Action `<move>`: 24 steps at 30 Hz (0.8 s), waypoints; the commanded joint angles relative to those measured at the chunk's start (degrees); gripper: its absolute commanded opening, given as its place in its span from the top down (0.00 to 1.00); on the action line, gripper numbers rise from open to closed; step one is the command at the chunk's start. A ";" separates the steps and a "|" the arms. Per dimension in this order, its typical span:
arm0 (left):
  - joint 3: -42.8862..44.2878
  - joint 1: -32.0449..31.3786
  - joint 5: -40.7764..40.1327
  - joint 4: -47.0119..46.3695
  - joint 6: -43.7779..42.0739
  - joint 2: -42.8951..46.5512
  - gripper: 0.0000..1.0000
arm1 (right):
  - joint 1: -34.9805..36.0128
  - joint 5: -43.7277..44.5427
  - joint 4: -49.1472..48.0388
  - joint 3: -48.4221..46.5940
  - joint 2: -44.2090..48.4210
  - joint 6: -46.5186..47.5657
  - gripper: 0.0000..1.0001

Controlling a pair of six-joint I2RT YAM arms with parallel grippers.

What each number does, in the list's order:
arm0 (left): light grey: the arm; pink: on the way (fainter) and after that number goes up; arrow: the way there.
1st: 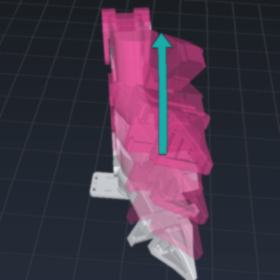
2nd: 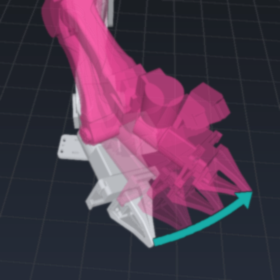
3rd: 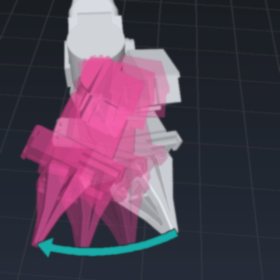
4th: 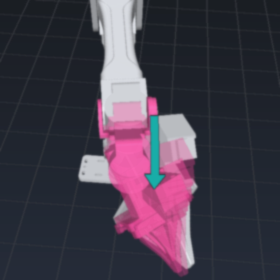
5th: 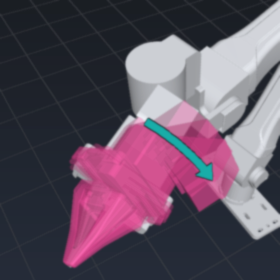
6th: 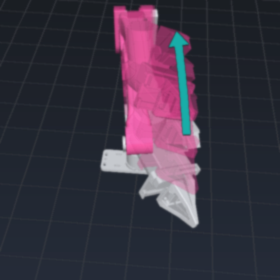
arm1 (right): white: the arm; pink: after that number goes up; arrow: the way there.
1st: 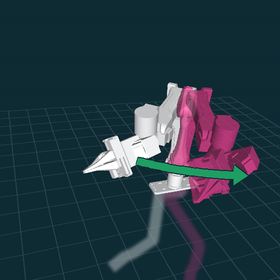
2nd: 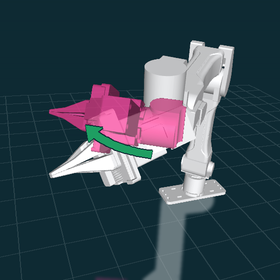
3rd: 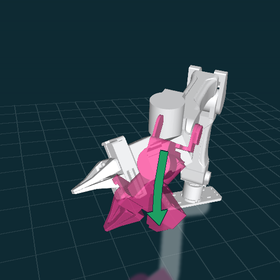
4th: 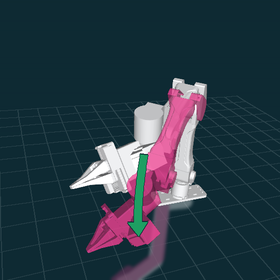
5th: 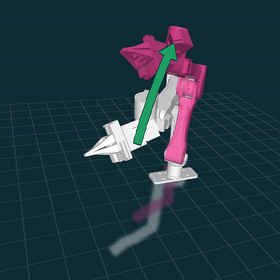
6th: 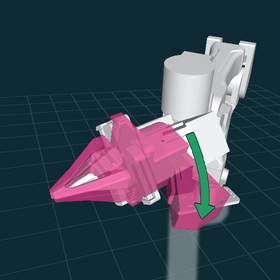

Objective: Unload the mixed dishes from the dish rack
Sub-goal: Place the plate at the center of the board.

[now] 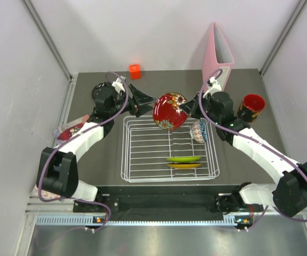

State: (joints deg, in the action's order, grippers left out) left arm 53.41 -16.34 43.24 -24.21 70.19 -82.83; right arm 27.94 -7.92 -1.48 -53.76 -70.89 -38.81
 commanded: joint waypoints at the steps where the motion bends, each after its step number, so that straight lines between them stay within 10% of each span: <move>1: 0.38 -0.10 -0.53 1.53 -4.63 2.76 0.18 | -0.52 -1.39 -6.61 -4.86 2.78 -1.18 1.00; 15: -1.29 -0.36 -0.71 0.83 -5.68 2.32 0.19 | -0.52 -3.68 -7.40 -6.45 2.60 -1.97 1.00; 24: -0.76 -5.54 1.40 -4.09 -6.47 2.14 0.65 | -0.52 -10.18 -15.22 -3.64 -2.23 -7.68 1.00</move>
State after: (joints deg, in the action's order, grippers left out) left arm 52.01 -20.18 42.65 -23.44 65.01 -82.21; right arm 27.81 -13.63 -5.72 -56.05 -71.85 -42.17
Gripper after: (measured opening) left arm 0.419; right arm 0.064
